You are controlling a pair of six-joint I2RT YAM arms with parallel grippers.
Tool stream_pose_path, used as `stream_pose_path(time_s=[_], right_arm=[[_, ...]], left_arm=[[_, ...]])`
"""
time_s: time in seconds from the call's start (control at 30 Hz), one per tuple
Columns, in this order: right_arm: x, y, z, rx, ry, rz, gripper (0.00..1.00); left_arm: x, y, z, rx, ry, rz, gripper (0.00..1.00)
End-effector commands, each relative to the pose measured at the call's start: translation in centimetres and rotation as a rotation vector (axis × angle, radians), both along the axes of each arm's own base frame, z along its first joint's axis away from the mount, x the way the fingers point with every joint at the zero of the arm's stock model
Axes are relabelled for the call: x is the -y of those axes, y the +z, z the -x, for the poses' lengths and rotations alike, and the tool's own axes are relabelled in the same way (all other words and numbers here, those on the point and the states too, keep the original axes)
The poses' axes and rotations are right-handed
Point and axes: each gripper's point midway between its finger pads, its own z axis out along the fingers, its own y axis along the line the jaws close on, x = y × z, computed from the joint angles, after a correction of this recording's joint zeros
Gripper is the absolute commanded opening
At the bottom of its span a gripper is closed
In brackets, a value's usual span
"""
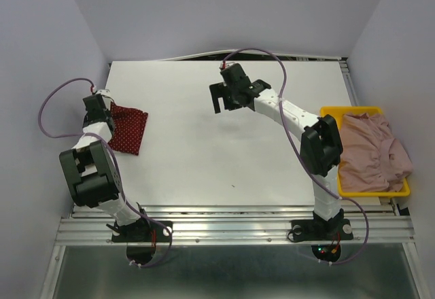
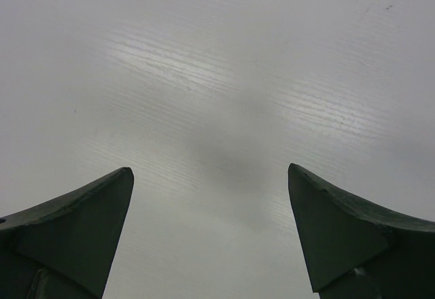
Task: Fold and stack the skirts
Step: Neatly place the folded skirt to the corner
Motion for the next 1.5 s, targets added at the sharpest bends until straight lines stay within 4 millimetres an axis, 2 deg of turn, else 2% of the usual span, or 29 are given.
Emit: stream_pose_path(time_s=[0.0, 0.03, 0.07, 0.13, 0.23, 0.33, 0.37, 0.4, 0.47, 0.5, 0.6, 0.63, 0.67, 0.73, 0.8, 0.93, 0.97, 1.03, 1.07, 1.17, 1.2, 1.27, 1.3, 1.33, 1.37, 1.4, 1.43, 1.47], right_arm=[[0.1, 1.5, 0.0, 0.042, 0.005, -0.009, 1.00], [0.1, 1.5, 0.0, 0.041, 0.004, -0.008, 1.00], [0.2, 1.6, 0.0, 0.043, 0.005, -0.008, 1.00], [0.3, 1.8, 0.1, 0.048, 0.006, -0.005, 1.00], [0.5, 2.2, 0.1, 0.058, 0.007, 0.005, 1.00], [0.6, 2.3, 0.1, 0.063, 0.009, 0.012, 1.00], [0.7, 2.4, 0.0, 0.066, 0.009, 0.015, 1.00], [0.7, 2.5, 0.0, 0.071, 0.011, 0.017, 1.00], [1.0, 2.5, -0.1, 0.076, 0.016, 0.035, 1.00], [1.4, 2.6, -0.3, 0.079, 0.009, 0.036, 1.00], [1.7, 2.8, -0.3, 0.088, 0.011, 0.054, 1.00], [2.2, 2.6, -0.5, 0.085, 0.008, 0.061, 1.00], [2.3, 2.7, -0.5, 0.088, 0.011, 0.065, 1.00], [2.7, 2.7, -0.5, 0.082, 0.022, 0.070, 1.00], [3.1, 2.5, -0.2, 0.064, 0.044, 0.078, 1.00], [4.7, 2.4, 0.1, -0.004, 0.086, 0.005, 1.00], [6.1, 2.5, 0.0, -0.015, 0.076, -0.005, 1.00], [6.9, 2.7, 0.3, -0.033, 0.097, -0.039, 1.00], [8.2, 3.4, 0.1, -0.022, 0.092, -0.046, 1.00], [10.3, 3.2, 1.0, -0.051, 0.106, -0.050, 1.00], [11.9, 4.1, 0.9, -0.040, 0.085, -0.057, 1.00], [13.8, 3.7, 1.6, -0.064, 0.068, -0.052, 1.00], [14.9, 3.7, 1.7, -0.068, 0.053, -0.047, 1.00], [17.0, 4.4, 1.7, -0.058, 0.012, -0.052, 1.00], [18.6, 3.8, 2.2, -0.074, 0.007, -0.024, 1.00], [20.0, 3.8, 2.5, -0.079, -0.014, -0.014, 1.00], [21.4, 3.9, 2.7, -0.079, -0.032, -0.002, 1.00], [24.3, 3.9, 3.2, -0.081, -0.068, 0.029, 1.00]], left_arm=[[-2.2, 1.5, -0.5, 0.053, 0.054, -0.084, 0.05], [-2.5, 1.6, -0.4, 0.053, 0.066, -0.092, 0.10], [-2.6, 1.4, -0.3, 0.050, 0.071, -0.095, 0.24], [-2.9, 1.6, -0.1, 0.051, 0.080, -0.100, 0.39], [-2.9, 3.4, 0.2, 0.086, 0.075, -0.124, 0.46], [-2.7, 5.8, 0.8, 0.131, 0.068, -0.150, 0.48], [-2.7, 6.4, 1.1, 0.134, 0.067, -0.165, 0.58], [-2.7, 7.7, 1.4, 0.158, 0.069, -0.182, 0.59], [-2.8, 8.8, 1.9, 0.169, 0.068, -0.210, 0.61], [-2.8, 10.1, 2.2, 0.200, 0.070, -0.231, 0.72], [-2.4, 11.6, 2.4, 0.231, 0.039, -0.252, 0.72], [-2.0, 11.4, 2.3, 0.222, 0.014, -0.242, 0.72], [-1.4, 11.1, 1.8, 0.223, -0.036, -0.225, 0.67], [-1.1, 10.5, 1.5, 0.198, -0.079, -0.226, 0.63], [-0.8, 8.7, 1.1, 0.147, -0.100, -0.183, 0.58], [-0.7, 4.9, 1.0, 0.071, -0.082, -0.112, 0.57], [-0.9, 3.1, 1.3, 0.028, -0.066, -0.101, 0.57], [-1.0, 1.5, 1.5, -0.006, -0.057, -0.087, 0.57], [-0.9, -0.2, 1.6, -0.041, -0.053, -0.065, 0.57], [-0.3, -2.6, 1.8, -0.094, -0.070, -0.019, 0.57], [0.0, -3.6, 1.8, -0.120, -0.085, 0.008, 0.57], [1.0, -4.1, 1.7, -0.129, -0.128, 0.046, 0.60], [1.3, -3.4, 1.5, -0.110, -0.145, 0.046, 0.62], [1.6, -2.7, 1.2, -0.093, -0.163, 0.047, 0.63], [2.3, -1.9, 0.8, -0.079, -0.191, 0.053, 0.67], [2.9, 0.4, 0.1, -0.027, -0.219, 0.034, 0.69], [3.7, 1.3, 0.1, -0.018, -0.243, 0.038, 0.70], [4.9, 2.4, 0.0, -0.008, -0.284, 0.061, 0.73]])
